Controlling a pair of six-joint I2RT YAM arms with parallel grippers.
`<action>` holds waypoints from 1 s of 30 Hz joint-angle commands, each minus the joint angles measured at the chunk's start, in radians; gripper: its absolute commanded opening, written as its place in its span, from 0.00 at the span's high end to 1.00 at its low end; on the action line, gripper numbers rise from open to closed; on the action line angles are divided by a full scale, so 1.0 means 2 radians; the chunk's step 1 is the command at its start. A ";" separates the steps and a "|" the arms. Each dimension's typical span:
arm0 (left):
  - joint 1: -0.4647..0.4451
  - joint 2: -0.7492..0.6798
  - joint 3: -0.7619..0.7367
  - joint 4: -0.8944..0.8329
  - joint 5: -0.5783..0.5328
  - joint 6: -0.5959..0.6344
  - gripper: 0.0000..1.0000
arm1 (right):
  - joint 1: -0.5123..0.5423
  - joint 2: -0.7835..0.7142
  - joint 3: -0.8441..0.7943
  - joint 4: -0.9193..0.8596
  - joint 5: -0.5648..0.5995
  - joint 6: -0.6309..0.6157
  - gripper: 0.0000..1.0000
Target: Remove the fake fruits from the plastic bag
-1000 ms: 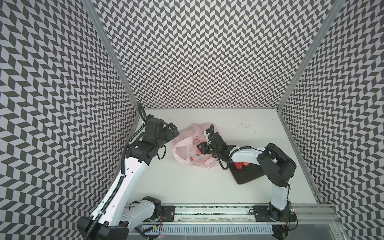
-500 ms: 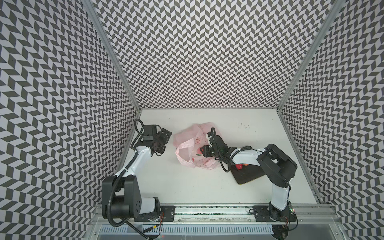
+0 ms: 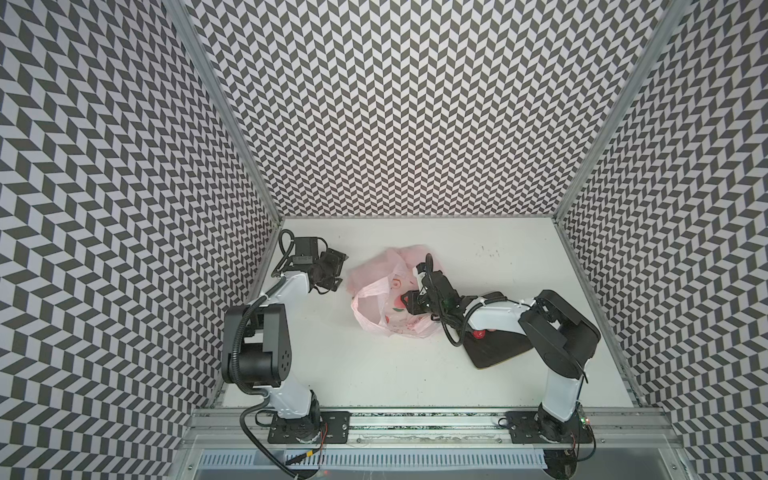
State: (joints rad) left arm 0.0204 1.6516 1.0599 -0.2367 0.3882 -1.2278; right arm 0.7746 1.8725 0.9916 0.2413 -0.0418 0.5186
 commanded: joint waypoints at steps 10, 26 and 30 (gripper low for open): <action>-0.033 0.055 0.042 -0.029 0.003 -0.007 0.39 | 0.000 -0.023 0.012 0.028 0.011 -0.013 0.57; -0.056 0.040 0.044 0.003 -0.017 0.028 0.95 | 0.000 -0.035 0.012 0.023 0.018 -0.016 0.57; -0.068 0.011 0.045 0.016 -0.024 0.057 1.00 | -0.001 -0.039 0.010 0.024 0.015 -0.018 0.57</action>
State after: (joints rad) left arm -0.0990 1.7424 1.1252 -0.2516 0.3634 -1.1660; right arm 0.7746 1.8431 1.0039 0.2405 -0.0193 0.4969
